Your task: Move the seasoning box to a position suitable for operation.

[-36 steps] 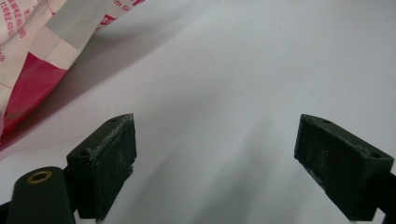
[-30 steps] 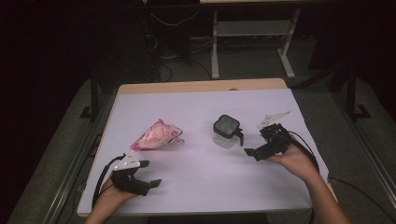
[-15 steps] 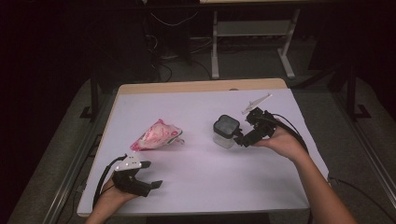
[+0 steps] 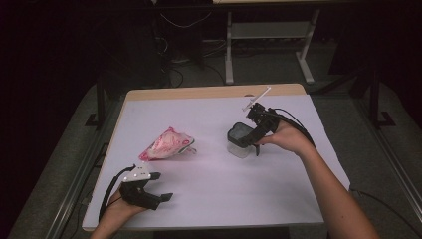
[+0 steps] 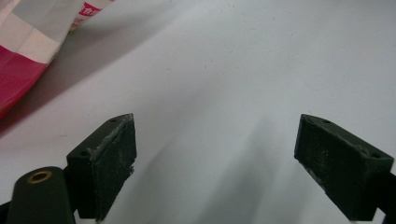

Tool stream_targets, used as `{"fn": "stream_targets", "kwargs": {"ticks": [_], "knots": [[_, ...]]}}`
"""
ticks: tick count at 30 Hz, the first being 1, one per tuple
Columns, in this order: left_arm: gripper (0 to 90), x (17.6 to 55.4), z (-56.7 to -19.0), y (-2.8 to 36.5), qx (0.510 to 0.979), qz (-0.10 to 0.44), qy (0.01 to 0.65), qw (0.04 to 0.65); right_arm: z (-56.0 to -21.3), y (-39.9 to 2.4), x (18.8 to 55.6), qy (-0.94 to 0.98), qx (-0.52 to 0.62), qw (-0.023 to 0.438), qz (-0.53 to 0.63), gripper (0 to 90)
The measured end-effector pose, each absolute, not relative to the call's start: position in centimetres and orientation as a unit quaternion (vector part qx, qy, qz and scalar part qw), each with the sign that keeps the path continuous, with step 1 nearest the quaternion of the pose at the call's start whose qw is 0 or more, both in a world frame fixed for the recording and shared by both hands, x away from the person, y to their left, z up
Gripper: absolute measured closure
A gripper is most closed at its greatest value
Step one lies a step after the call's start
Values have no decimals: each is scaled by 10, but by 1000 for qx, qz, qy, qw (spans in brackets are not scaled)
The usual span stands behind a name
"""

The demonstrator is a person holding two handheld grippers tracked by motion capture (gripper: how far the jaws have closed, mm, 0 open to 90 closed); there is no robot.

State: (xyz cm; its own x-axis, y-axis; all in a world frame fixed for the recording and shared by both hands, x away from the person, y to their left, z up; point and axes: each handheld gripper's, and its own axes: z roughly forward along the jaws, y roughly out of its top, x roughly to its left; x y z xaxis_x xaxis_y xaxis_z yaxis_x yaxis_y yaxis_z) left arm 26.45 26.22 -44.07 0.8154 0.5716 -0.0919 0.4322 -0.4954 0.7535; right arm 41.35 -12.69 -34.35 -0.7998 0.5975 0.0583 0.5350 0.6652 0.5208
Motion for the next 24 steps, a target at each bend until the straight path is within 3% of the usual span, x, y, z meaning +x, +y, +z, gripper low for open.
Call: {"fn": "stream_targets", "kwargs": {"ticks": [24], "knots": [[125,264,-443,261,865,74,288,405,-385,-90,437,936,299,48,179,15]]}}
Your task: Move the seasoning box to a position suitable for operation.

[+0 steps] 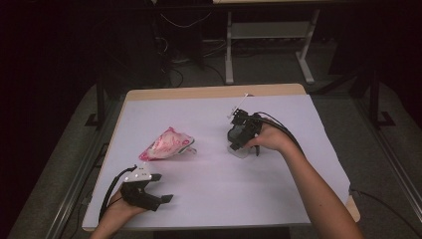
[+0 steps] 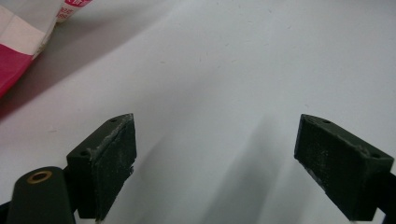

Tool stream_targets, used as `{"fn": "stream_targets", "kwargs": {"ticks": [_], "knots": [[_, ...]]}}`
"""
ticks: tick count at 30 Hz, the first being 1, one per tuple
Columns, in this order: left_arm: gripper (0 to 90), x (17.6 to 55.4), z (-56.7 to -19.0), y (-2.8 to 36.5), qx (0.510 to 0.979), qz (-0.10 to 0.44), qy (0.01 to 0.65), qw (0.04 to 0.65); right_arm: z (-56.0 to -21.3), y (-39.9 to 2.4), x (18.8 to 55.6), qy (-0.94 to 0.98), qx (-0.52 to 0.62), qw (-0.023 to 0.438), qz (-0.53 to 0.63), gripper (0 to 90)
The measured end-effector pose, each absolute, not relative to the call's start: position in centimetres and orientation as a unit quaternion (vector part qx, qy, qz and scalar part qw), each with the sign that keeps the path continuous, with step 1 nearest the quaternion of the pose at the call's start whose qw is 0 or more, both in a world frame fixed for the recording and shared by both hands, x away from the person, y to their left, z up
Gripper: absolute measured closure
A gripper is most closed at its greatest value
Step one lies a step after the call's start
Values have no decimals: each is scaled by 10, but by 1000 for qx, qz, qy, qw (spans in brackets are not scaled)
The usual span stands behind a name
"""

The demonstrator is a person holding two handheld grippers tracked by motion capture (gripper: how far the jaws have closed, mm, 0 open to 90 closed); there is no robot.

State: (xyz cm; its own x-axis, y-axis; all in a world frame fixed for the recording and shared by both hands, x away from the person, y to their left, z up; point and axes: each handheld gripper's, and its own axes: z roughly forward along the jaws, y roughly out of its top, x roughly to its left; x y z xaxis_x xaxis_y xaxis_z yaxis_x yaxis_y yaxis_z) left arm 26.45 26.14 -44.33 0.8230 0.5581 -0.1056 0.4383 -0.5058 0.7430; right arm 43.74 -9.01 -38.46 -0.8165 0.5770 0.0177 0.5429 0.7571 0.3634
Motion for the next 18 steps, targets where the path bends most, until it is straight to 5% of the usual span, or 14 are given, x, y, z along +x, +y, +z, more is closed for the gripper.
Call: {"fn": "stream_targets", "kwargs": {"ticks": [9,18], "knots": [[125,264,-443,261,866,73,287,403,-386,-91,440,937,299,40,174,134],[125,264,-444,260,866,72,288,404,-385,-90,440,938,301,39,170,147]]}}
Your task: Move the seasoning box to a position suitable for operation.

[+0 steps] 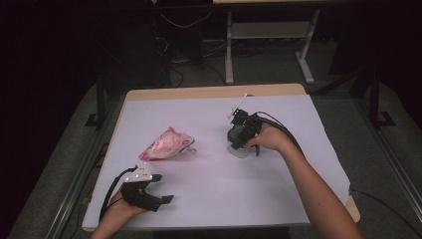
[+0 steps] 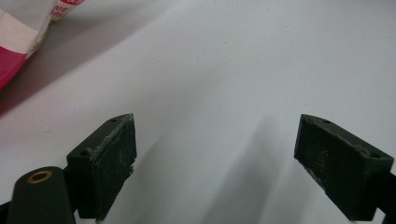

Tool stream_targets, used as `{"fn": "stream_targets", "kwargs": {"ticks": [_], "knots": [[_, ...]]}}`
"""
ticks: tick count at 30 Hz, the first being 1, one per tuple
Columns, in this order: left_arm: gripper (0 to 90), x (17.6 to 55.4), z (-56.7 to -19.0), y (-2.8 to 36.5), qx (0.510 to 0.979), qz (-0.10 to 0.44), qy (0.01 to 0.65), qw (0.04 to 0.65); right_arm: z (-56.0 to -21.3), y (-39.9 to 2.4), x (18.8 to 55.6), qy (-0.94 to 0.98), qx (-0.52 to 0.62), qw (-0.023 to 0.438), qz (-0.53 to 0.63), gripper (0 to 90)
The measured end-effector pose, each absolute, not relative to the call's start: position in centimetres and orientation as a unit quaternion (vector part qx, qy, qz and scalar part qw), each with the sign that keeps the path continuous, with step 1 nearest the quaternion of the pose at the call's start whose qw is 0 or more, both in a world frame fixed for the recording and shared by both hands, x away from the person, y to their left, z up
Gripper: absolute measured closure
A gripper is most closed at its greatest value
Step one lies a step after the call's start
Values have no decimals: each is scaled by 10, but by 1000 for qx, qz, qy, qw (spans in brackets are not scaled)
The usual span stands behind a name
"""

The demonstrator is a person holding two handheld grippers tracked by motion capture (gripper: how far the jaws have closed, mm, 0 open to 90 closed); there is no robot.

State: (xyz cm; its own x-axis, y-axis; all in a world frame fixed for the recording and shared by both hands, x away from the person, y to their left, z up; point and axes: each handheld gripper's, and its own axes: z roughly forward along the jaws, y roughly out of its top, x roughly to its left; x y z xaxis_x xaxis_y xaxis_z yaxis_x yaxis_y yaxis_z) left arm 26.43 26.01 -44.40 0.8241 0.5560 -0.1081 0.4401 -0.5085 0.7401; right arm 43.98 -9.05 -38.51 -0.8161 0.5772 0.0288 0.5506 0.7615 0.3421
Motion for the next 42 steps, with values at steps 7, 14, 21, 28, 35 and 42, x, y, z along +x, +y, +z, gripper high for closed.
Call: {"fn": "stream_targets", "kwargs": {"ticks": [7,14,21,28,35,42], "knots": [[125,264,-444,260,865,70,289,405,-384,-88,440,941,296,42,159,150],[125,264,-444,262,864,68,291,406,-381,-80,439,948,286,47,135,151],[125,264,-444,262,864,67,290,406,-377,-87,435,951,279,45,128,151],[125,264,-445,261,864,68,290,407,-367,-95,424,956,264,36,124,151],[125,263,-443,260,864,70,285,410,-358,-104,407,968,215,32,124,151],[125,262,-443,259,864,68,284,411,-352,-108,391,978,164,20,128,151]]}}
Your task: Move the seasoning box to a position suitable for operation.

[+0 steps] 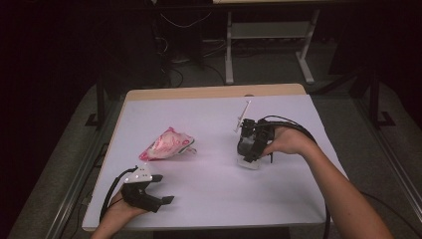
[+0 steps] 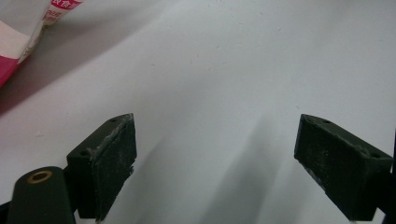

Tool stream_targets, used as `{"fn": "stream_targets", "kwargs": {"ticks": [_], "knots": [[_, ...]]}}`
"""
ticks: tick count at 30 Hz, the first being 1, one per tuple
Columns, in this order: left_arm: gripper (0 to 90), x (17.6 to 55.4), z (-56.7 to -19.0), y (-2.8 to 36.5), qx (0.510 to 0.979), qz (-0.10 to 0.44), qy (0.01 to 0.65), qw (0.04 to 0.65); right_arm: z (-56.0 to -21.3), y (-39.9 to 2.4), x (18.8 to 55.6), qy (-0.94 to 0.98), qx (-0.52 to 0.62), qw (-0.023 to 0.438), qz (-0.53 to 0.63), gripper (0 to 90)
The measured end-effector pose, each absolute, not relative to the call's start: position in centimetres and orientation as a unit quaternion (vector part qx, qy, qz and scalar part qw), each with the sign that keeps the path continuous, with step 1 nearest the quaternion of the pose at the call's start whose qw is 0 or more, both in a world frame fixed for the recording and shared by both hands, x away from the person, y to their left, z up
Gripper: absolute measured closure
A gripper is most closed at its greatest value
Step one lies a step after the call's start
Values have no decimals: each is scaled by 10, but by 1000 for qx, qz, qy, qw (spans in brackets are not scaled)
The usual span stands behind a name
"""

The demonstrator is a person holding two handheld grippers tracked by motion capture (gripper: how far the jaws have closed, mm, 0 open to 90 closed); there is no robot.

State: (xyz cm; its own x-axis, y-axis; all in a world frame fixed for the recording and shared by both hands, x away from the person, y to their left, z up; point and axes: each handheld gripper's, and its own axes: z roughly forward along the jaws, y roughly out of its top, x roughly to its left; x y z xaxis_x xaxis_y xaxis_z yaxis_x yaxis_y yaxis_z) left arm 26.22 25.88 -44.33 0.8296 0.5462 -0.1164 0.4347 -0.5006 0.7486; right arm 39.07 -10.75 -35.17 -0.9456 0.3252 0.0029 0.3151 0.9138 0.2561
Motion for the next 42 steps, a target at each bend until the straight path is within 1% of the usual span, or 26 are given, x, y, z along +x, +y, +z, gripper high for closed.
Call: {"fn": "stream_targets", "kwargs": {"ticks": [15,25,29,42], "knots": [[125,261,-443,256,865,68,279,412,-351,-118,359,986,103,15,132,151],[125,261,-444,254,865,65,277,412,-355,-125,345,986,80,3,144,151],[125,261,-444,253,866,65,277,411,-357,-125,339,989,68,11,132,151],[125,261,-444,253,867,66,276,411,-369,-126,329,992,53,10,117,151]]}}
